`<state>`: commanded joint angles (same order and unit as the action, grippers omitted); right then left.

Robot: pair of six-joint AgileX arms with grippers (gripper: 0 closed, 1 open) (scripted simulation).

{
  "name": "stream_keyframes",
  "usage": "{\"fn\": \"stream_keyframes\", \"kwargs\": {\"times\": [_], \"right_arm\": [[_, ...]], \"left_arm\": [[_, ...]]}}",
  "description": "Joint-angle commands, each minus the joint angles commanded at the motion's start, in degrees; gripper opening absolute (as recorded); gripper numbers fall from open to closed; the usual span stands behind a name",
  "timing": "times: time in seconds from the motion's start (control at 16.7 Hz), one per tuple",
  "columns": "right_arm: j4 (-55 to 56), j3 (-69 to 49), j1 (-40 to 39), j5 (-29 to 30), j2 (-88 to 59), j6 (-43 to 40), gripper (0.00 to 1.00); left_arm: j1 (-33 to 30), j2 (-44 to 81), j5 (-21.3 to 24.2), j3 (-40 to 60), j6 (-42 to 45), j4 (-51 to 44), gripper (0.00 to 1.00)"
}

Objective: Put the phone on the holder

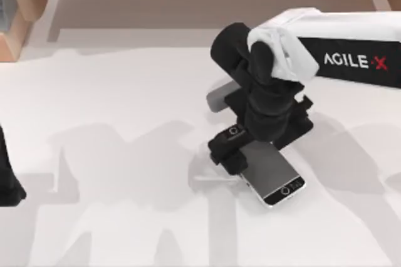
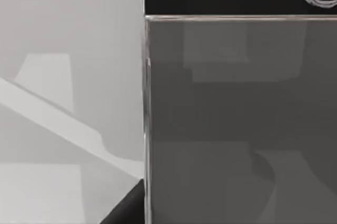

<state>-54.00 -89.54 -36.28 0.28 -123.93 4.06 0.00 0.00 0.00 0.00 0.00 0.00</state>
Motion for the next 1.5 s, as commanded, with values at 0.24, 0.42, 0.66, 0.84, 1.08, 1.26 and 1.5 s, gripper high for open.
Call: {"fn": "stream_keyframes", "kwargs": {"times": [0.24,0.42,0.66,0.84,1.08,1.26,1.5], "right_arm": [[-0.4,-0.19,0.0,-0.02,0.06,0.08,0.0],[-0.55,-1.08,1.09,-1.13,1.48,-1.31,0.0],[0.2,-0.93,9.02,-9.13,8.85,-10.98,0.0],[1.66,-0.36,19.54,-20.06,16.81,-24.01,0.0],[3.37,-0.05,35.29,-35.26,27.04,-42.75,0.0],[4.2,0.71,44.32,-43.19,32.52,-52.04,0.0],[4.56,4.94,53.93,-52.02,38.02,-59.15,0.0]], "left_arm": [[0.0,0.0,0.0,0.0,0.0,0.0,1.0],[0.0,0.0,0.0,0.0,0.0,0.0,1.0],[0.0,0.0,0.0,0.0,0.0,0.0,1.0],[0.0,0.0,0.0,0.0,0.0,0.0,1.0],[0.0,0.0,0.0,0.0,0.0,0.0,1.0],[0.0,0.0,0.0,0.0,0.0,0.0,1.0],[0.0,0.0,0.0,0.0,0.0,0.0,1.0]]}}
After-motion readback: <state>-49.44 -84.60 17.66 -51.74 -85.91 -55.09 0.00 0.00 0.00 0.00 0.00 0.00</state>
